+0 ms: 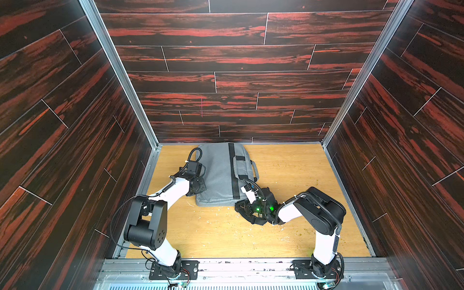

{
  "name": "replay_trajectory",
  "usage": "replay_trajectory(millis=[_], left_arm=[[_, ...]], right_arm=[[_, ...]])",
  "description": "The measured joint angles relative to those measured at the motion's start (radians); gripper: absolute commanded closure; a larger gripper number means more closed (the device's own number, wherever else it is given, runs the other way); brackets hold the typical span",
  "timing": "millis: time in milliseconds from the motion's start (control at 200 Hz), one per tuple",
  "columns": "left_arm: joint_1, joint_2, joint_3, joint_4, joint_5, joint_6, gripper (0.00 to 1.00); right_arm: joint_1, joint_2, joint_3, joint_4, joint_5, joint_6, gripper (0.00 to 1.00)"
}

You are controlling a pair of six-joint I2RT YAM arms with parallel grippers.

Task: Open the zippered laptop bag and take out the laptop
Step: Unzip the zipper on the zippered laptop bag.

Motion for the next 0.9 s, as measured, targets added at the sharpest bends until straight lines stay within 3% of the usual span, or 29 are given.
replay_trajectory(millis=[341, 897], left_arm=[[0.000, 0.005, 0.005, -0.006, 0.000, 0.015, 1.00], [-0.013, 0.003, 0.006, -0.025, -0.005, 0.048, 1.00]], right_arm=[[0.001, -0.001, -0.004, 0.005, 0.005, -0.014, 1.00], [0.011, -0.189, -0.040, -0.264, 0.198, -0.145, 1.00]])
